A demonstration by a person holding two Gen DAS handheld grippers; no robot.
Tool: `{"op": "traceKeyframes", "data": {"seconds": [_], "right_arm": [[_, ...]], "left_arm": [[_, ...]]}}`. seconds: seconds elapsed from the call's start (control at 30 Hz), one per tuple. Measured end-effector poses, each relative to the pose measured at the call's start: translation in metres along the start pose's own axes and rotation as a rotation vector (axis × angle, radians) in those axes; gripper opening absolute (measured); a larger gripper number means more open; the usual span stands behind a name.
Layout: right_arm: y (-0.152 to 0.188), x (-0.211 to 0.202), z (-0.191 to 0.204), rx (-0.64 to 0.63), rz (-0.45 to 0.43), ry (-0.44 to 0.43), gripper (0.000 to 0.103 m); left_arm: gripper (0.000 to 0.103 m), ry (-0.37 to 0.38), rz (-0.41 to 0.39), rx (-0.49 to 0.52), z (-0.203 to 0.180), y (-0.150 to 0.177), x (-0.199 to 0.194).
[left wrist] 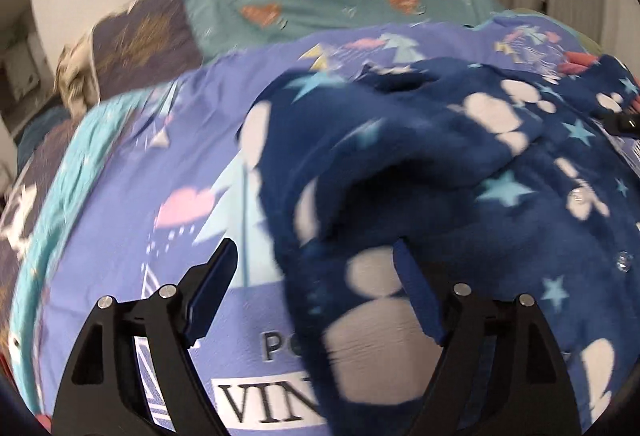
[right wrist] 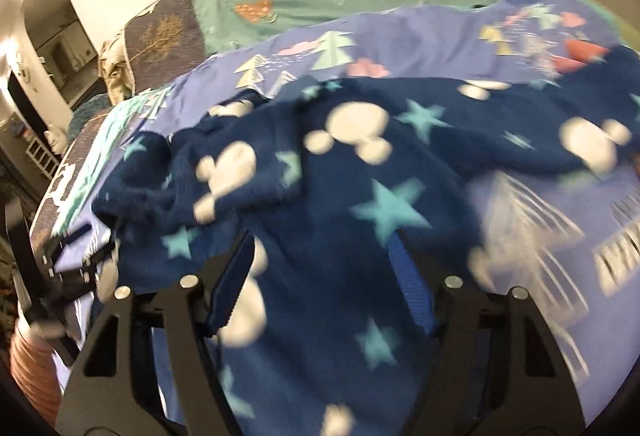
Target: Fold small clothes
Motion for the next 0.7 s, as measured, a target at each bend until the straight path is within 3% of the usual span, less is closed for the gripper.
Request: {"op": "traceKeyframes", "data": {"seconds": [0.23, 0.27, 0.3, 0.33, 0.37, 0.47, 0.57, 0.63, 0.7], "right_arm": [[-0.038, 0.102, 0.006, 0.032, 0.150, -0.025, 0.067], [-0.037, 0.109, 0.008, 0.025, 0.157, -0.007, 0.060], [-0.039, 0.112, 0.013, -0.003, 0.148, 0.012, 0.031], [-0.040, 0.112, 0.017, -0.030, 0.149, 0.003, 0.009], [-0.044, 0.107, 0.023, -0.056, 0.151, 0.009, 0.009], [-0.063, 0.063, 0.033, -0.106, 0.033, 0.033, 0.009], [-0.080, 0.005, 0.022, -0.154, -0.106, 0.154, 0.009], [-0.078, -0.003, 0.004, -0.145, -0.084, 0.176, 0.016], [-0.062, 0.010, -0.029, -0.095, 0.019, 0.207, 0.024]], "left_arm": [[0.080, -0.039, 0.039, -0.126, 0.012, -0.019, 0.033], [0.080, -0.048, 0.036, -0.124, 0.011, -0.022, 0.037], [0.080, -0.077, 0.033, -0.110, 0.008, -0.026, 0.040], [0.080, -0.104, 0.035, -0.095, 0.007, -0.027, 0.044], [0.080, -0.123, 0.041, -0.081, 0.005, -0.028, 0.047], [0.082, -0.154, 0.049, -0.071, 0.004, -0.028, 0.048], [0.083, -0.171, 0.030, -0.051, 0.002, -0.025, 0.038], [0.084, -0.166, 0.018, -0.027, -0.004, -0.024, 0.033], [0.084, -0.207, 0.014, 0.017, -0.010, -0.023, 0.033]]}}
Point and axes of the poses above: each gripper's, at about its wrist camera, not at the fingertips, and x roughly the way its jaws point, z to its left, y to its underside, the point moved 3 cm from there along x, roughly the way its jaws point, and after that the axes turned 13 degrees about -y, right-handed, at the moved point
